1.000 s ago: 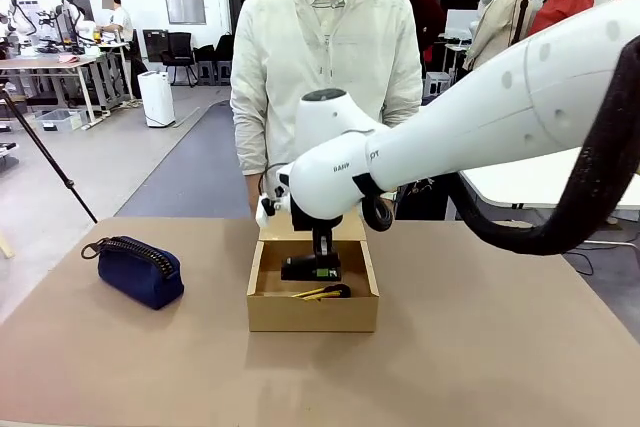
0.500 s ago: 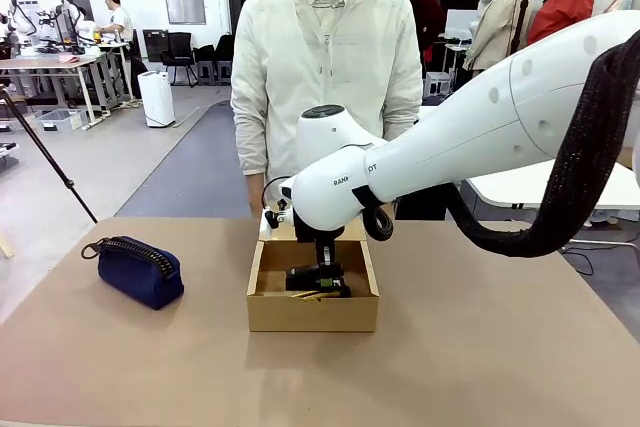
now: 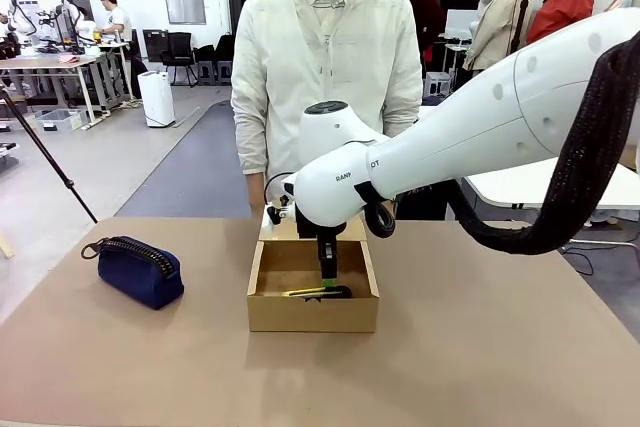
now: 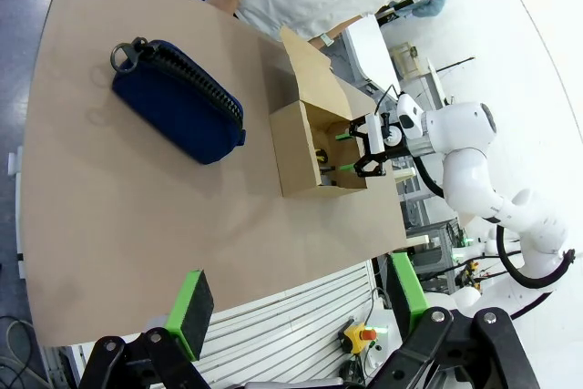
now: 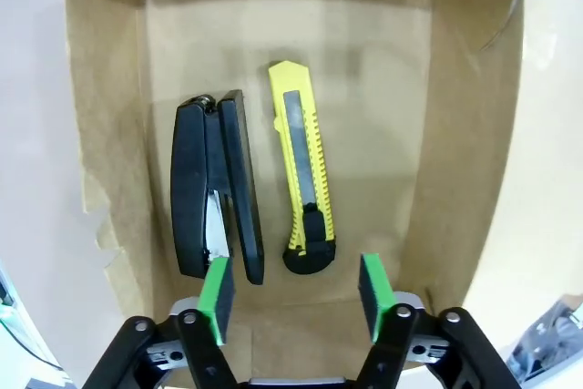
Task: Pack the items into the box.
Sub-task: Pick up the item indicated by the person and place it inside the Mailer Box.
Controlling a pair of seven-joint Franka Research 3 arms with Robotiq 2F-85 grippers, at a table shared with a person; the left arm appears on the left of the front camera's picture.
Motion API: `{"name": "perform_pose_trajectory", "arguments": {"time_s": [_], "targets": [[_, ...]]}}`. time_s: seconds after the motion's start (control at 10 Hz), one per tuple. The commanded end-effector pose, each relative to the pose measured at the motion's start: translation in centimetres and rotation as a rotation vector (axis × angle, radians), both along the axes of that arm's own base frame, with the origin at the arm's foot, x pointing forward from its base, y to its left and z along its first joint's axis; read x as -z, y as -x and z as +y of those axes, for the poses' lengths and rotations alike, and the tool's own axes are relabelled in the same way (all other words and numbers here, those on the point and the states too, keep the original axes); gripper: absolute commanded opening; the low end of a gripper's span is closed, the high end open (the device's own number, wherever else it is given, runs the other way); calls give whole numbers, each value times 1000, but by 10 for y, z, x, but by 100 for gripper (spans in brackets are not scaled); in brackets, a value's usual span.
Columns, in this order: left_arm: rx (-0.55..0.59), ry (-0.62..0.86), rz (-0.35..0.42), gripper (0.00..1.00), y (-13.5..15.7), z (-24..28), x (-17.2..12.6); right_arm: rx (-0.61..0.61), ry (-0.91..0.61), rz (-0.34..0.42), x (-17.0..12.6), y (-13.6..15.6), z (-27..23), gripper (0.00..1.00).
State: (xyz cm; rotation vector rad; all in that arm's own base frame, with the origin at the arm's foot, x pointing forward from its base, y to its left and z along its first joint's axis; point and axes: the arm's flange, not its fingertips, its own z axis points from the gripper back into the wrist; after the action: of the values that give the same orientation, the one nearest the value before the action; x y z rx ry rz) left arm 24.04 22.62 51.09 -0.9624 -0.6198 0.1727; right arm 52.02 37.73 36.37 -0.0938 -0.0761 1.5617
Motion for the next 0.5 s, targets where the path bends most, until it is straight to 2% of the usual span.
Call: {"name": "perform_pose_trajectory", "arguments": {"time_s": [0.0,0.2,0.3,0.4], "targets": [[6,7,-25,100,0,1,1,19,-61,-6,-11,5,-5,100],[6,7,-25,100,0,1,1,32,-95,-18,-28,9,-12,100],[6,7,-25,100,0,1,1,88,-115,-46,-47,12,-22,100],[6,7,-25,100,0,1,1,161,-128,-40,-75,17,-38,100]]}}
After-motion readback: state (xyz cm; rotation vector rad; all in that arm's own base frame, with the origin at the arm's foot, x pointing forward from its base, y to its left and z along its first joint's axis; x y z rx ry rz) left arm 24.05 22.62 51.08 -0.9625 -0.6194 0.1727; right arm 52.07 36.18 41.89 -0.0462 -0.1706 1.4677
